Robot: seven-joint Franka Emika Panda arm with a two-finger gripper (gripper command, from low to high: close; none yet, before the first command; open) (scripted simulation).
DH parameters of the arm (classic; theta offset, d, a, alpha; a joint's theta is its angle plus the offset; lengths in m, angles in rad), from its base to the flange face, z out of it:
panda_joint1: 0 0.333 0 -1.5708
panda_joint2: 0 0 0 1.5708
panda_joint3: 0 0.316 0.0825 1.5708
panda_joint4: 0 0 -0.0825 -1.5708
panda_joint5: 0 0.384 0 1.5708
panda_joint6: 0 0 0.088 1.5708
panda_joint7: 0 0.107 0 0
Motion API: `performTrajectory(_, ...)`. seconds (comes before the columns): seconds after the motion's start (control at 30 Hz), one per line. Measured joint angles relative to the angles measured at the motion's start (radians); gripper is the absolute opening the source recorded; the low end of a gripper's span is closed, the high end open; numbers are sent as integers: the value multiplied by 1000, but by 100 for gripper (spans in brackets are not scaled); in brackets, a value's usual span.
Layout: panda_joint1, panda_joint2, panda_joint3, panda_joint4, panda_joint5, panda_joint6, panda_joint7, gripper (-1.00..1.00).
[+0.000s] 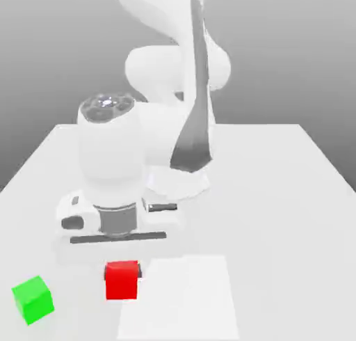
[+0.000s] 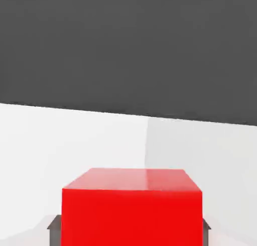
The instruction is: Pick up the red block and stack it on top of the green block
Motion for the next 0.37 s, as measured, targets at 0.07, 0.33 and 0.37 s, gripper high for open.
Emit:
performTrajectory(0.07,-47,4,-54,42,15,-41,38,-100)
performTrajectory(0.33,-138,158,-44,96,134,49,3,100)
performTrajectory(0.37,-138,158,-44,96,134,49,3,100)
